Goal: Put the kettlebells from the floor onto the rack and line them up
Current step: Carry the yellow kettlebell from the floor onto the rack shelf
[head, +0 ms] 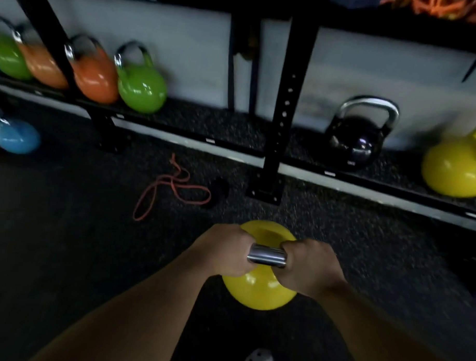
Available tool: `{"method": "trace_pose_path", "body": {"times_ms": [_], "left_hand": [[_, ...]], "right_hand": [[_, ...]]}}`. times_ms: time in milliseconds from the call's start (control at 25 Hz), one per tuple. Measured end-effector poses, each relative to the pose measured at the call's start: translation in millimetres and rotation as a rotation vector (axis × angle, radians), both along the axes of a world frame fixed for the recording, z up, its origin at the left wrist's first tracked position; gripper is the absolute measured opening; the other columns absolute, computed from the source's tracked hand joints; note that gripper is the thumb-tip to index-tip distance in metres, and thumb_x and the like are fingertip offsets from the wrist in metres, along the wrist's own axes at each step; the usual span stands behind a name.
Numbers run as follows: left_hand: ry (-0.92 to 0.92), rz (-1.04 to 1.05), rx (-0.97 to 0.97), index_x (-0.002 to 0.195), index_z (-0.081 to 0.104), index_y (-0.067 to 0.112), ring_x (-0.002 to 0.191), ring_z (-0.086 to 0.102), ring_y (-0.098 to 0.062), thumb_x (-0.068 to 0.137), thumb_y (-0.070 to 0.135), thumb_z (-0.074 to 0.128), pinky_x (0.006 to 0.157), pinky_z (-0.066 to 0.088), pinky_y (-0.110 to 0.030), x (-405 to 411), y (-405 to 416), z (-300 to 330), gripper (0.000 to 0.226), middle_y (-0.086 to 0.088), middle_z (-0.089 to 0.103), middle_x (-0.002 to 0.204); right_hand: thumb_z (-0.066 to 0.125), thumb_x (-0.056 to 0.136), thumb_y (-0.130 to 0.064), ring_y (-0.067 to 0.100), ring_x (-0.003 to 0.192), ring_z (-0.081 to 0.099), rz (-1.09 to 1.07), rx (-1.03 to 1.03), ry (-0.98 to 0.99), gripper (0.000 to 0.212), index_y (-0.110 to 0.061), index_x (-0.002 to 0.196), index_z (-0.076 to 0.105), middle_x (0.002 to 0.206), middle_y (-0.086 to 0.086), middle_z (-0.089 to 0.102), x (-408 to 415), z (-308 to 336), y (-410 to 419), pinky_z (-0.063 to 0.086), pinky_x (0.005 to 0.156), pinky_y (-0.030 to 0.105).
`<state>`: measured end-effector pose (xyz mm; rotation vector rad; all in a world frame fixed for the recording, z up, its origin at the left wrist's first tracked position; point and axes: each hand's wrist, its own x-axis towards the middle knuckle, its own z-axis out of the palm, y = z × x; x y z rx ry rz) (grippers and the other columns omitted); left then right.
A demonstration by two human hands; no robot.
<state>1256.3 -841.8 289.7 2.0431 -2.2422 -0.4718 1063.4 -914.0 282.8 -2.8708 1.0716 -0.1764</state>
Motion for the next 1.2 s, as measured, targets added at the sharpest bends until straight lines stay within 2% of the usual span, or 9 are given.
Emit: {"method": "trace_pose_path", "body": {"times_ms": [160,240,400,600,720,800,920,1120,1200], "left_hand": [[-0.091,0.001,-0.025,0.073,0.062,0.021,0.064,0.061,-0.026,0.080,0.040,0.060,0.053,0.043,-0.032,74,-54,25,0.021,-0.002,0.065,0.071],[-0.123,0.010,-0.063,0.077,0.061,0.022,0.066,0.063,-0.025,0.082,0.042,0.058,0.054,0.045,-0.033,112,-82,35,0.021,-0.001,0.066,0.074],[-0.181,0.031,-0.159,0.086,0.066,0.024,0.072,0.066,-0.026,0.081,0.045,0.058,0.056,0.036,-0.029,174,-130,43,0.023,-0.002,0.070,0.081],[-0.204,-0.060,-0.192,0.091,0.069,0.025,0.071,0.066,-0.024,0.079,0.046,0.059,0.058,0.039,-0.028,256,-219,40,0.026,-0.001,0.071,0.081],[-0.217,-0.120,-0.222,0.090,0.069,0.025,0.068,0.066,-0.024,0.078,0.045,0.059,0.056,0.038,-0.028,290,-265,33,0.025,-0.001,0.070,0.078],[-0.235,-0.148,-0.264,0.089,0.069,0.025,0.067,0.067,-0.026,0.076,0.046,0.058,0.055,0.037,-0.028,317,-303,28,0.026,-0.001,0.070,0.076],[-0.227,-0.169,-0.351,0.086,0.070,0.023,0.065,0.067,-0.027,0.075,0.042,0.061,0.054,0.036,-0.028,349,-354,29,0.024,-0.003,0.070,0.074],[-0.218,-0.152,-0.376,0.090,0.070,0.021,0.066,0.065,-0.029,0.079,0.034,0.062,0.055,0.035,-0.029,375,-414,10,0.018,-0.005,0.069,0.077],[-0.140,-0.112,-0.356,0.092,0.071,0.022,0.062,0.063,-0.025,0.078,0.034,0.064,0.054,0.036,-0.026,382,-436,-4,0.019,-0.004,0.069,0.077]], "right_hand": [[0.078,0.051,-0.031,0.027,0.035,0.053,0.038,-0.010,-0.081,0.024,-0.020,0.050,0.057,0.042,0.002,0.055,75,19,-57,0.026,0.043,0.021],[0.076,0.057,-0.031,0.028,0.040,0.056,0.048,-0.049,-0.093,0.021,-0.020,0.054,0.059,0.046,0.002,0.058,114,25,-87,0.027,0.045,0.022],[0.070,0.065,-0.035,0.030,0.050,0.061,0.071,-0.073,-0.111,0.018,-0.020,0.061,0.062,0.054,0.003,0.064,179,36,-143,0.030,0.048,0.026],[0.064,0.073,-0.042,0.030,0.067,0.067,0.002,-0.092,-0.084,0.024,-0.020,0.079,0.069,0.072,0.003,0.071,254,25,-218,0.044,0.058,0.030],[0.072,0.067,-0.035,0.030,0.054,0.062,-0.036,-0.160,-0.105,0.017,-0.019,0.070,0.067,0.061,0.003,0.068,286,25,-251,0.047,0.058,0.030],[0.077,0.060,-0.028,0.028,0.043,0.056,-0.025,-0.222,-0.098,0.017,-0.017,0.062,0.065,0.052,0.004,0.066,311,27,-279,0.051,0.065,0.031],[0.077,0.060,-0.024,0.030,0.045,0.057,-0.088,-0.239,-0.098,0.015,-0.015,0.063,0.066,0.053,0.007,0.067,342,34,-322,0.051,0.071,0.033],[0.063,0.075,-0.022,0.029,0.051,0.058,-0.168,-0.217,-0.066,0.008,-0.015,0.075,0.063,0.064,0.009,0.069,372,18,-376,0.043,0.087,0.038],[0.060,0.078,-0.024,0.027,0.054,0.054,-0.200,-0.152,-0.079,0.007,-0.018,0.081,0.061,0.068,0.006,0.069,381,3,-395,0.041,0.080,0.035]]}}
